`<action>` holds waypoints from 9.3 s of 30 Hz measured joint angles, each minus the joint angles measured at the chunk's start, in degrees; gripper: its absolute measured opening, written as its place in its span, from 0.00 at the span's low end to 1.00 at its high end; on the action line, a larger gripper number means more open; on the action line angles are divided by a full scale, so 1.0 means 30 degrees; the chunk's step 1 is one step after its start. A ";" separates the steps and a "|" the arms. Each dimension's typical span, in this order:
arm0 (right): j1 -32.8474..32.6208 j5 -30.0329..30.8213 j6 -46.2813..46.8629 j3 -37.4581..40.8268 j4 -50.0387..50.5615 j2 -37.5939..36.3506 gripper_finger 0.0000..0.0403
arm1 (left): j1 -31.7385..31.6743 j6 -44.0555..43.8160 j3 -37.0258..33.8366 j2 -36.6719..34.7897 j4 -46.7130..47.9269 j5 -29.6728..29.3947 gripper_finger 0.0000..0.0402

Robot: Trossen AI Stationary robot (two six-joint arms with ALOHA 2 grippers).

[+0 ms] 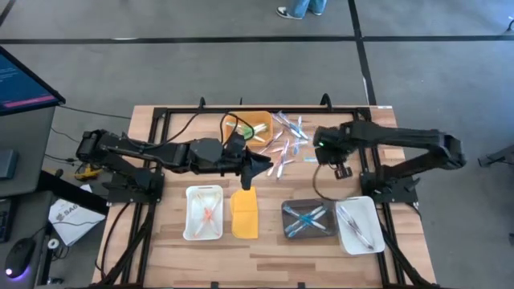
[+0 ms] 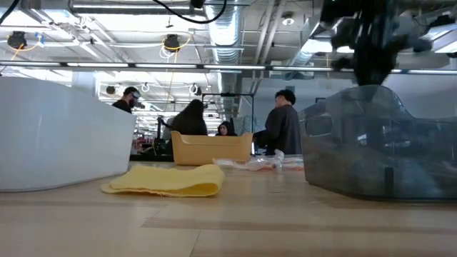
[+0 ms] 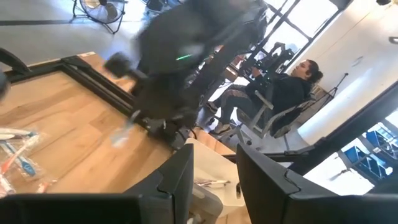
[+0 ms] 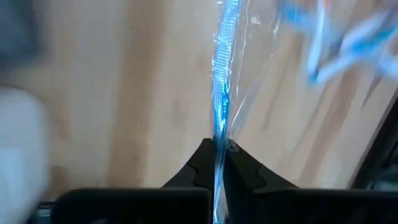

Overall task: Pick & Place Toothbrushes
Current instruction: Put the blue toothbrush into the black bin, then put the purple toothbrush into the right white bin

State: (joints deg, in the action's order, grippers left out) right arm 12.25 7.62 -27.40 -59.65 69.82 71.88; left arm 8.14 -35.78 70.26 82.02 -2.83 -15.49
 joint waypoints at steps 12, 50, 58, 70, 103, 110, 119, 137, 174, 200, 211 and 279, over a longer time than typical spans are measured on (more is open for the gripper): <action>-1.0054 -0.0160 1.4083 -0.4392 0.1317 0.0935 0.00 | 0.2139 -0.1986 0.0000 -0.0007 -0.0423 0.0017 0.29; -1.4285 -0.0582 2.4198 -0.3601 -0.3972 0.8648 0.00 | 0.7991 -0.2820 -0.0007 -0.0007 -0.1355 -0.5858 0.29; -1.3514 -0.1108 2.3980 -0.2364 -0.4229 0.8641 0.01 | 0.7979 -0.2678 -0.0007 -0.0007 -0.1413 -0.6358 0.29; -1.3149 -0.2101 2.2651 -0.1701 -0.4932 0.8648 0.08 | 0.7979 -0.2598 -0.0007 -0.0007 -0.1435 -0.6360 0.29; -0.6819 -0.1059 2.0806 -1.0145 0.0138 0.8517 0.40 | 0.8199 -0.2695 -0.0007 -0.0007 -0.1505 -0.5679 0.29; -0.1374 -0.3394 2.0470 -0.9711 -0.2645 0.8517 0.38 | 0.8714 -0.2685 -0.0007 -0.0007 -0.1515 -0.5625 0.29; 0.3437 -0.6755 2.0890 -0.6514 -0.6431 0.8663 0.38 | 0.8681 -0.2532 -0.0007 -0.0007 -0.1508 -0.5983 0.29; 0.3378 -0.6177 2.2621 -0.3996 -0.8543 0.9414 0.36 | 0.6120 -0.0370 -0.0007 -0.0102 -0.1341 -1.1214 0.29; 0.3106 -0.5660 2.6658 -0.4025 -0.9462 1.3339 0.35 | 0.6488 0.2448 -0.0007 -0.4124 0.4780 -0.9202 0.29; 0.2676 -0.4925 2.6148 -0.4134 -0.7755 1.1189 0.04 | 0.6479 0.2999 -0.0007 -0.4408 0.5697 -0.9057 0.29; 0.1956 -0.3559 2.8000 -0.4134 -0.5678 0.6889 0.03 | 0.6542 0.2848 -0.0007 -0.4408 0.5811 -0.6249 0.29; -1.5793 -1.1402 5.1873 0.4035 -0.0038 0.3111 0.03 | 0.8846 0.2343 -0.0561 -0.4393 0.6113 -0.3165 0.29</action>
State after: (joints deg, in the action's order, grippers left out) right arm -35.13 -26.59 128.22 -47.54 69.70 81.21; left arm 34.68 -28.75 68.58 68.84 15.51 -24.98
